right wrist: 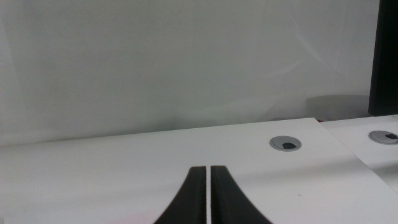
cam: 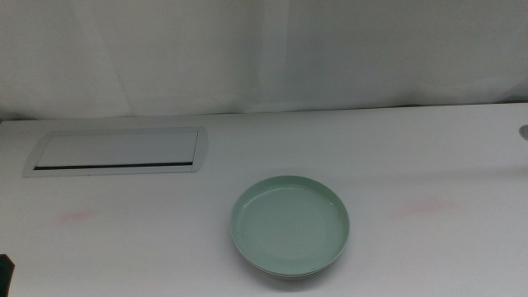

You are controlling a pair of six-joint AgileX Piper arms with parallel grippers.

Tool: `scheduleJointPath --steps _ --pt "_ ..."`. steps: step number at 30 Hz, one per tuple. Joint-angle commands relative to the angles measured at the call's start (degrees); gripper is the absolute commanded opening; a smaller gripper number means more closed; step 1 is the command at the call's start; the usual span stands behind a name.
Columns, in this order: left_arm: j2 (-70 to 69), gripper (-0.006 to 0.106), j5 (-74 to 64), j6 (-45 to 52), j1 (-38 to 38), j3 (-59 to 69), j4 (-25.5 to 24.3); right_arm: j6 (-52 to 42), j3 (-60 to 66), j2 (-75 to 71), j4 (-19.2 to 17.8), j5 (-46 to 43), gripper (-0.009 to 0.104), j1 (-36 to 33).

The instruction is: Stack the three bowls on top of each other.

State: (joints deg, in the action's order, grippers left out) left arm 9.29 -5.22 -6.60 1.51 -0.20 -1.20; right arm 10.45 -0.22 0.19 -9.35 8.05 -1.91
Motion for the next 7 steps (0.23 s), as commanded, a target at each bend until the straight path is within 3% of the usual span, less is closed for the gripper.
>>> scheduleJointPath --steps 1,7 --pt "-0.3 -0.003 1.7 -0.3 0.2 2.3 0.2 -0.4 2.3 -2.0 0.1 -0.3 -0.003 0.2" --pt "-0.3 -0.003 2.1 -0.3 0.2 2.3 0.2 -0.4 2.3 -2.0 0.1 -0.3 -0.003 0.2"
